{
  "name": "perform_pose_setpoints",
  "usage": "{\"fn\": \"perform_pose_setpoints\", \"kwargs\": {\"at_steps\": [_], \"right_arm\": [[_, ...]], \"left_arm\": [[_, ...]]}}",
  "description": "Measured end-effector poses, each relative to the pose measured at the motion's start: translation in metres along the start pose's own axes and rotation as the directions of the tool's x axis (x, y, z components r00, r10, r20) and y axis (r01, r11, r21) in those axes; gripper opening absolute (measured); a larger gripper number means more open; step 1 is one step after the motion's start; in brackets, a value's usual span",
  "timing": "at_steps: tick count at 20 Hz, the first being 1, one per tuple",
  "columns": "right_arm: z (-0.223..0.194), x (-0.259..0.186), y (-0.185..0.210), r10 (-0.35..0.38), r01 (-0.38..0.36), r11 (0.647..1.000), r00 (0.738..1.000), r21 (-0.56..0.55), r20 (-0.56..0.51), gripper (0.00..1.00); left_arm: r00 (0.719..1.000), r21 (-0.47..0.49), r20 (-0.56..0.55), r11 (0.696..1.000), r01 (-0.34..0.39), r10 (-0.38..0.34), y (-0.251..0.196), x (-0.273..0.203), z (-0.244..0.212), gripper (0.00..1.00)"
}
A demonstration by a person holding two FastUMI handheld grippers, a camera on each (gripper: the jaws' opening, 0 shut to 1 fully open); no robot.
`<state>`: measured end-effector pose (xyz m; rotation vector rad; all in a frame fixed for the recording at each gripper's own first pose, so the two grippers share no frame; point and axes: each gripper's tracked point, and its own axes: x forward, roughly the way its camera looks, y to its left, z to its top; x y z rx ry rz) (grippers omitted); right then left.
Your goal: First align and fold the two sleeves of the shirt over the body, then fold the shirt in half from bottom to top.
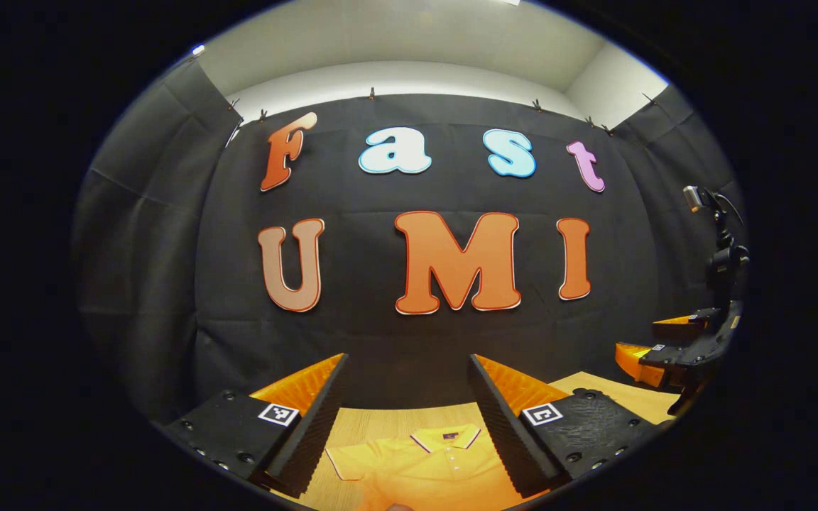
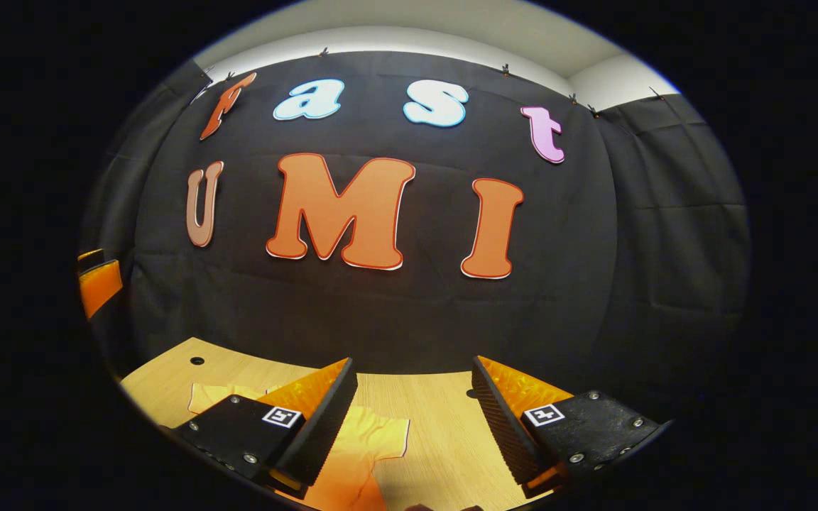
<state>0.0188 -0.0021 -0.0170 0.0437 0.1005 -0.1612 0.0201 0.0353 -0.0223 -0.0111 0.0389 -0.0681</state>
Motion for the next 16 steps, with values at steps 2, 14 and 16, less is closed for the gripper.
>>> {"fn": "perform_pose_setpoints", "kwargs": {"at_steps": [2,14,16], "right_arm": [[-0.006,0.003,0.007,0.016,-0.016,1.000,1.000,-0.004,-0.015,0.98],[-0.122,0.100,-0.008,0.061,0.002,0.988,0.912,0.153,-0.407,0.99],[-0.141,0.112,-0.006,0.082,-0.003,0.986,0.882,0.169,-0.464,0.98]], "left_arm": [[1.000,0.006,-0.007,1.000,-0.011,0.011,0.005,0.002,-0.003,0.98],[0.997,0.092,0.004,0.992,-0.081,0.081,0.023,-0.009,0.001,0.99],[0.994,0.104,-0.007,0.989,-0.110,0.111,0.029,-0.010,-0.001,0.99]]}}
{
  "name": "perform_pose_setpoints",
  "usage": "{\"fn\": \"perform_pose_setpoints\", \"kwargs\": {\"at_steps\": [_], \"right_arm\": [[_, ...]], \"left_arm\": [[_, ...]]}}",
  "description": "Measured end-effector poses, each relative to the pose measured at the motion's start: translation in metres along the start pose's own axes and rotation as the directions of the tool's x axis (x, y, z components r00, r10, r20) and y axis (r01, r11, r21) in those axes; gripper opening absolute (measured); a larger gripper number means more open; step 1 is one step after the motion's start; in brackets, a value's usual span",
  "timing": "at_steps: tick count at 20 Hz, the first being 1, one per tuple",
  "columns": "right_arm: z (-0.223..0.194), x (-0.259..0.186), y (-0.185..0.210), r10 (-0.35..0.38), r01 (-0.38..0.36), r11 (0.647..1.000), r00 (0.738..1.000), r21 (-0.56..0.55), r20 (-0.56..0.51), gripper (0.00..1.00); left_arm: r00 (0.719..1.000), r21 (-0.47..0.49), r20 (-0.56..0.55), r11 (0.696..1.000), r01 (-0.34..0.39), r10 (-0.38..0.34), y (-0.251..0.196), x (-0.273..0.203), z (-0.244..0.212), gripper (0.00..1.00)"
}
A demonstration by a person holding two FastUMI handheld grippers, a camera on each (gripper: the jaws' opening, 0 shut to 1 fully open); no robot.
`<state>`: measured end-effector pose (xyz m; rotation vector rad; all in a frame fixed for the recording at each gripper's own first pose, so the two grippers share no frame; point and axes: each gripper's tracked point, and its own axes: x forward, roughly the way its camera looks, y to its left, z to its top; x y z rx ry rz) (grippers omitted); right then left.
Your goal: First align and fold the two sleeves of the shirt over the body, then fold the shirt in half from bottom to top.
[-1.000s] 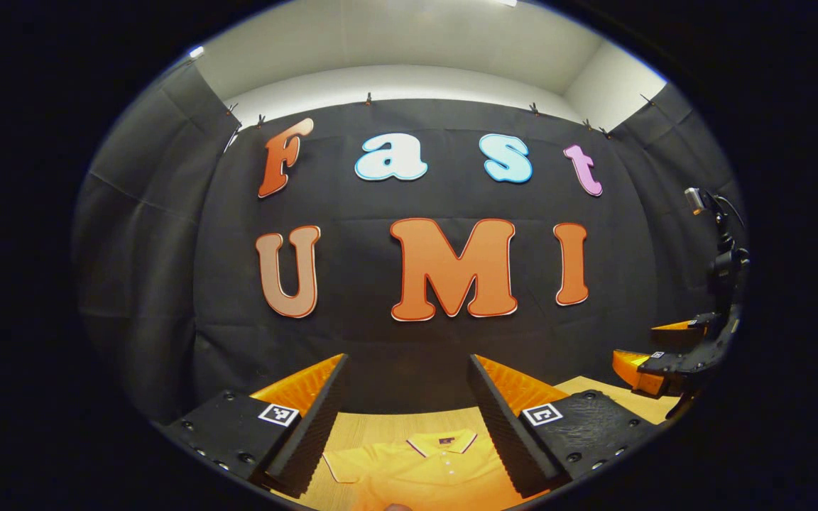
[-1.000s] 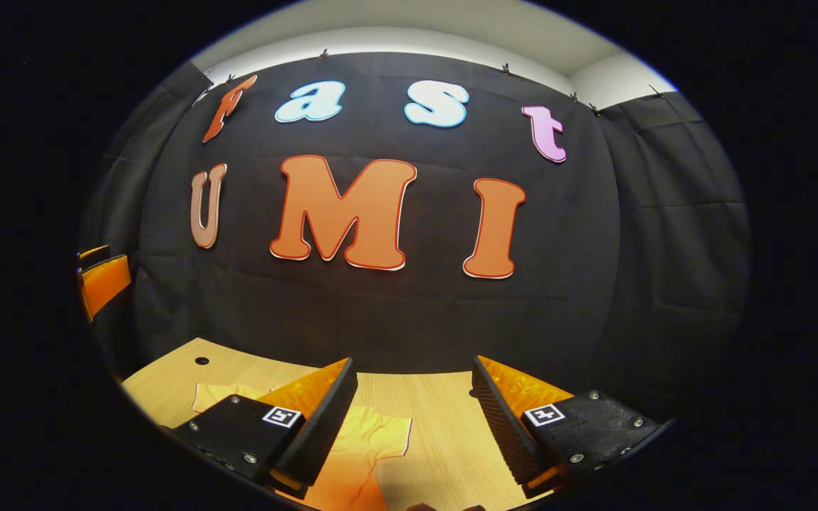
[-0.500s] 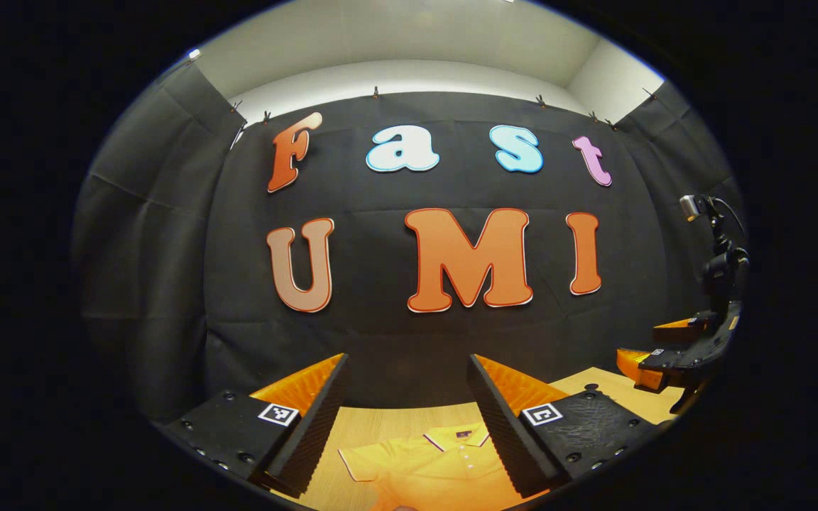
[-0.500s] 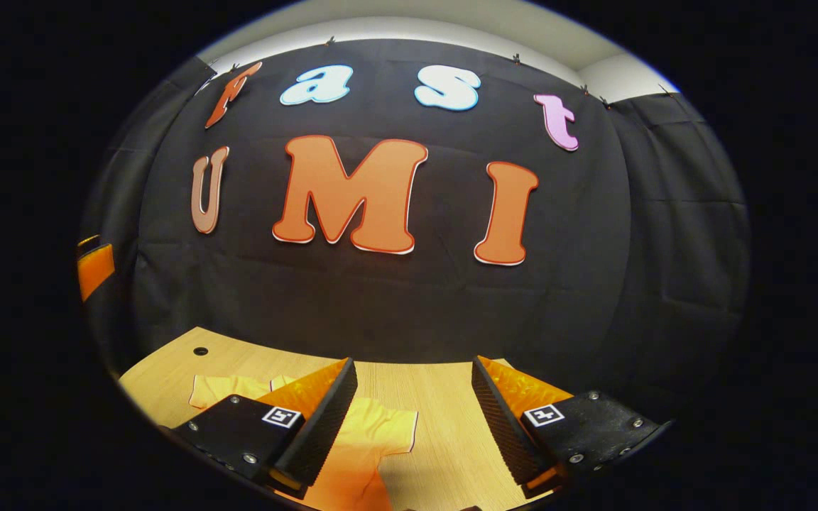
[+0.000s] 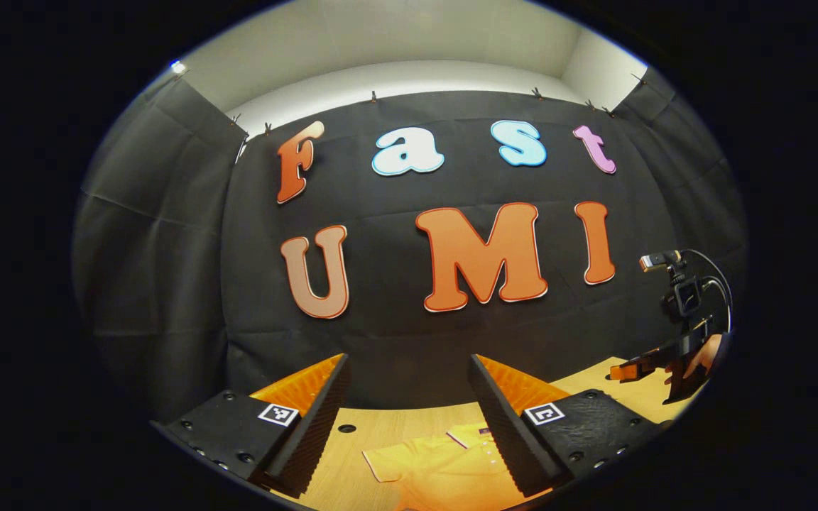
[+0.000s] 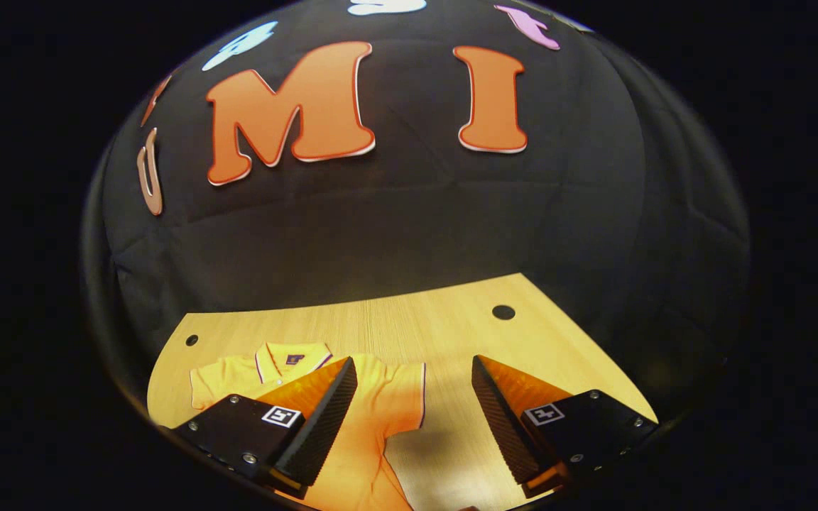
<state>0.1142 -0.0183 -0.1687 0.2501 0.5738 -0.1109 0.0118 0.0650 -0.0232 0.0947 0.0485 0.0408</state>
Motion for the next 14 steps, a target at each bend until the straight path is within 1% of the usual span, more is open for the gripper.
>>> {"fn": "perform_pose_setpoints", "kwargs": {"at_steps": [3,5,6,8,11,14], "right_arm": [[-0.015,0.029,-0.003,0.006,-0.007,1.000,0.995,-0.017,-0.099,0.98],[-0.026,0.048,-0.002,0.028,-0.031,0.999,0.986,-0.019,-0.166,0.98],[-0.032,0.057,0.001,0.051,-0.055,0.998,0.977,-0.013,-0.205,0.98],[-0.047,0.074,0.003,0.072,-0.078,0.997,0.958,-0.008,-0.277,0.98],[-0.067,0.100,0.001,0.064,-0.078,0.997,0.931,-0.024,-0.358,0.97],[-0.089,0.117,0.006,0.084,-0.105,0.994,0.890,-0.021,-0.449,0.96]], "left_arm": [[0.997,0.008,-0.060,0.999,-0.043,0.043,0.010,0.002,-0.016,0.99],[0.992,-0.001,-0.104,0.997,-0.072,0.072,0.014,0.001,-0.028,0.99],[0.989,0.002,-0.122,0.996,-0.085,0.085,0.016,0.000,-0.032,0.99],[0.983,0.020,-0.146,0.994,-0.108,0.110,0.019,-0.002,-0.038,0.99],[0.972,0.028,-0.179,0.988,-0.150,0.152,0.025,-0.003,-0.047,1.00],[0.959,0.040,-0.216,0.983,-0.180,0.184,0.028,-0.007,-0.054,0.99]]}}
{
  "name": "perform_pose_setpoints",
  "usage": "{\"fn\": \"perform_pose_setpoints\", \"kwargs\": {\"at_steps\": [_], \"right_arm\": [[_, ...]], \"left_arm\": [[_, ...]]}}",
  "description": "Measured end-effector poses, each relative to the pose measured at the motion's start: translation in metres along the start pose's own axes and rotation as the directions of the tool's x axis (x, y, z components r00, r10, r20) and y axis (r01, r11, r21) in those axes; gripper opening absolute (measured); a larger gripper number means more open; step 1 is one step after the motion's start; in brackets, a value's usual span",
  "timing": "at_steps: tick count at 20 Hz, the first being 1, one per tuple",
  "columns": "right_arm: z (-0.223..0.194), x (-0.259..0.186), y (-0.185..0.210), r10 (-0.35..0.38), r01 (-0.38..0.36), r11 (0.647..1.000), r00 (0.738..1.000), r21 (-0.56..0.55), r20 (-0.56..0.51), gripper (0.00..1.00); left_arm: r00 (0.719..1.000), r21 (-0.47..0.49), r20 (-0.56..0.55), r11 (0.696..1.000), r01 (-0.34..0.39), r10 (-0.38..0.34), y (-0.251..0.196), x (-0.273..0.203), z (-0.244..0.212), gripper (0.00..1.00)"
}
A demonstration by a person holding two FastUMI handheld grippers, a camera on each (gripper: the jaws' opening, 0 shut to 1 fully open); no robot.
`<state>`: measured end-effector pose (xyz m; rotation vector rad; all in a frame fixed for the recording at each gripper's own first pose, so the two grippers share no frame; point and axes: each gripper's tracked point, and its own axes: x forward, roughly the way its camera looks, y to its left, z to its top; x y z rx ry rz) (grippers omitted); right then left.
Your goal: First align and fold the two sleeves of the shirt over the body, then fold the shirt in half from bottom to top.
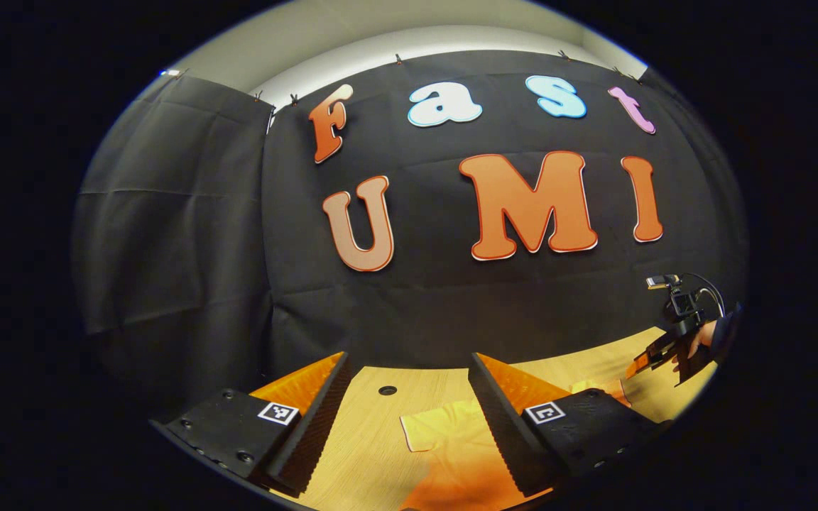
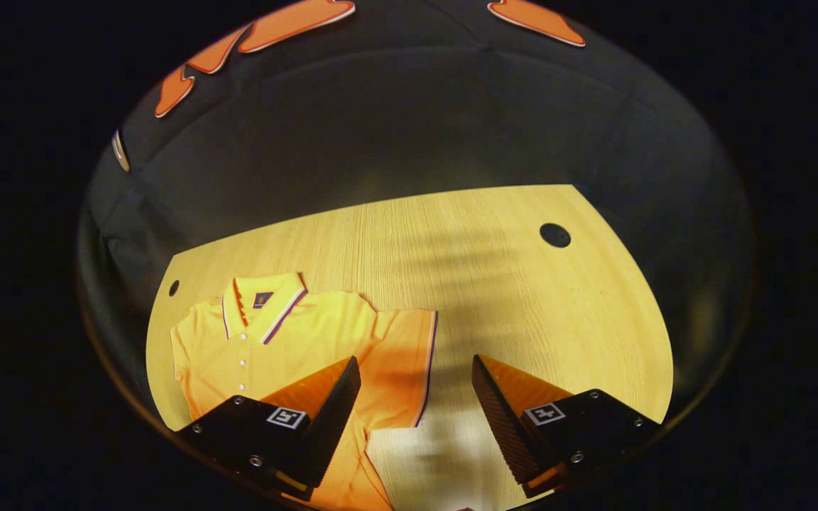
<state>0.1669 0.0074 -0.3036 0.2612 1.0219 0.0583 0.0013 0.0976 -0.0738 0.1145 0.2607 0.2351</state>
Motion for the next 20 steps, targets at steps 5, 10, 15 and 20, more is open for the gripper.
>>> {"fn": "perform_pose_setpoints", "kwargs": {"at_steps": [5,10,15,20], "right_arm": [[-0.019,0.034,-0.001,0.019,-0.020,1.000,0.985,-0.003,-0.172,0.90],[-0.034,0.056,-0.002,0.019,-0.005,0.999,0.956,0.047,-0.293,0.85],[-0.049,0.064,-0.004,-0.056,0.046,0.998,0.924,-0.035,-0.379,0.69],[-0.046,0.066,0.009,-0.107,0.067,0.990,0.932,-0.126,-0.347,0.22]], "left_arm": [[0.999,0.019,-0.038,1.000,-0.015,0.016,-0.003,0.005,-0.006,1.00],[0.998,0.031,-0.059,0.999,-0.018,0.020,-0.010,0.010,-0.009,0.99],[0.996,0.031,-0.085,0.999,-0.017,0.020,-0.016,0.015,-0.015,1.00],[0.994,0.007,-0.109,1.000,-0.014,0.014,-0.021,0.021,-0.023,1.00]]}}
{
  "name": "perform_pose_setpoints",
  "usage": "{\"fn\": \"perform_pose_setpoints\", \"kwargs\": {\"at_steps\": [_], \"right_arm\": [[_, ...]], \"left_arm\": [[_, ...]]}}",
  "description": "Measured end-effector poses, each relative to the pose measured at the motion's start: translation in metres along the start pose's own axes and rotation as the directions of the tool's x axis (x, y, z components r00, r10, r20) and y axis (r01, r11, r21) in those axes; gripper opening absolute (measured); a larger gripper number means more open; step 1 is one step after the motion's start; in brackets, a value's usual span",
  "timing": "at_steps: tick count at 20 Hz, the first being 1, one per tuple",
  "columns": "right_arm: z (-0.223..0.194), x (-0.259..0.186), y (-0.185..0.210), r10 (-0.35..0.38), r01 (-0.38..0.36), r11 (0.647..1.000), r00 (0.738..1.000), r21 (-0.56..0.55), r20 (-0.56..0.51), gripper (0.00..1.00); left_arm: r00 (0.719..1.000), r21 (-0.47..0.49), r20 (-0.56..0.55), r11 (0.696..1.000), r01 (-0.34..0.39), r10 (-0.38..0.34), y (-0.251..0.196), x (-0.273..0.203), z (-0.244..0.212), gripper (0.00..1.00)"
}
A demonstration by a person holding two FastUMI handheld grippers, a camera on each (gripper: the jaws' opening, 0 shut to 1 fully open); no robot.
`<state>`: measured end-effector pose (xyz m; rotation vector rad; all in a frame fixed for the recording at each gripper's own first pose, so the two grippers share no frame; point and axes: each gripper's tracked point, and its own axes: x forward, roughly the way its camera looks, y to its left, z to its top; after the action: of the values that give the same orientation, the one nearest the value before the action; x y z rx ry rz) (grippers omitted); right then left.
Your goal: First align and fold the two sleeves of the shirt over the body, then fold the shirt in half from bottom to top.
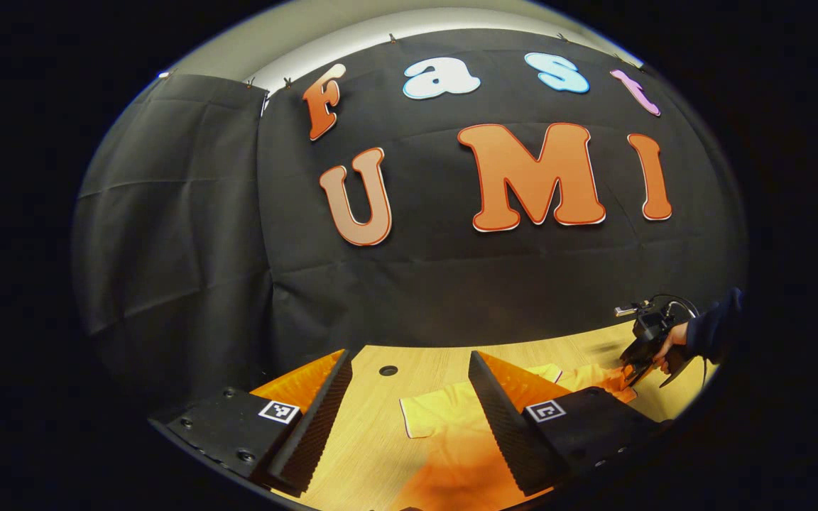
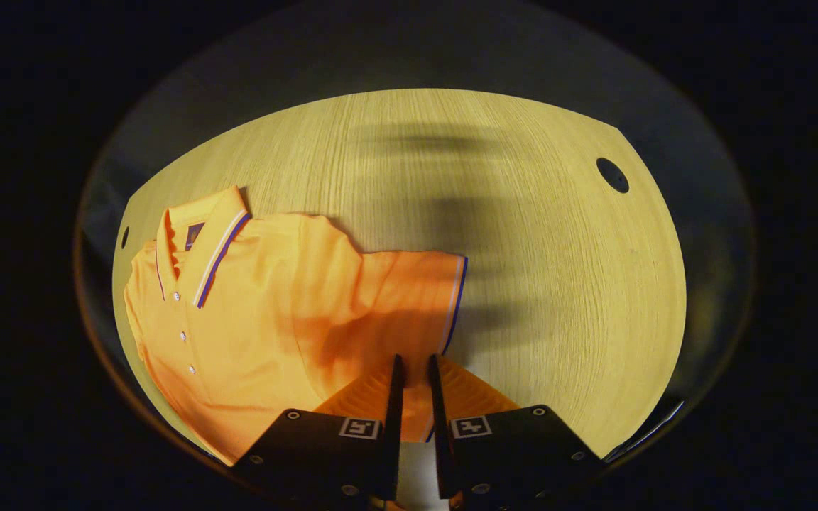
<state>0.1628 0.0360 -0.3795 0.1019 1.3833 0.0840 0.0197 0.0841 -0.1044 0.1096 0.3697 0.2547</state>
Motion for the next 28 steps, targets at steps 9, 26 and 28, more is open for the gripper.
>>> {"fn": "perform_pose_setpoints", "kwargs": {"at_steps": [9,26,28], "right_arm": [[0.018,-0.045,0.020,0.185,-0.205,0.968,0.972,0.144,0.143,0.03],[-0.011,-0.184,0.121,0.366,-0.379,0.924,0.845,-0.047,0.391,0.78],[-0.020,-0.204,0.101,0.317,-0.349,0.937,0.824,-0.020,0.470,0.88]], "left_arm": [[1.000,-0.046,-0.017,0.999,0.018,-0.018,0.014,0.000,-0.011,0.99],[0.975,-0.100,-0.190,0.990,0.099,-0.117,0.051,0.054,-0.072,0.99],[0.954,-0.115,-0.258,0.985,0.129,-0.155,0.045,0.074,-0.089,0.99]]}}
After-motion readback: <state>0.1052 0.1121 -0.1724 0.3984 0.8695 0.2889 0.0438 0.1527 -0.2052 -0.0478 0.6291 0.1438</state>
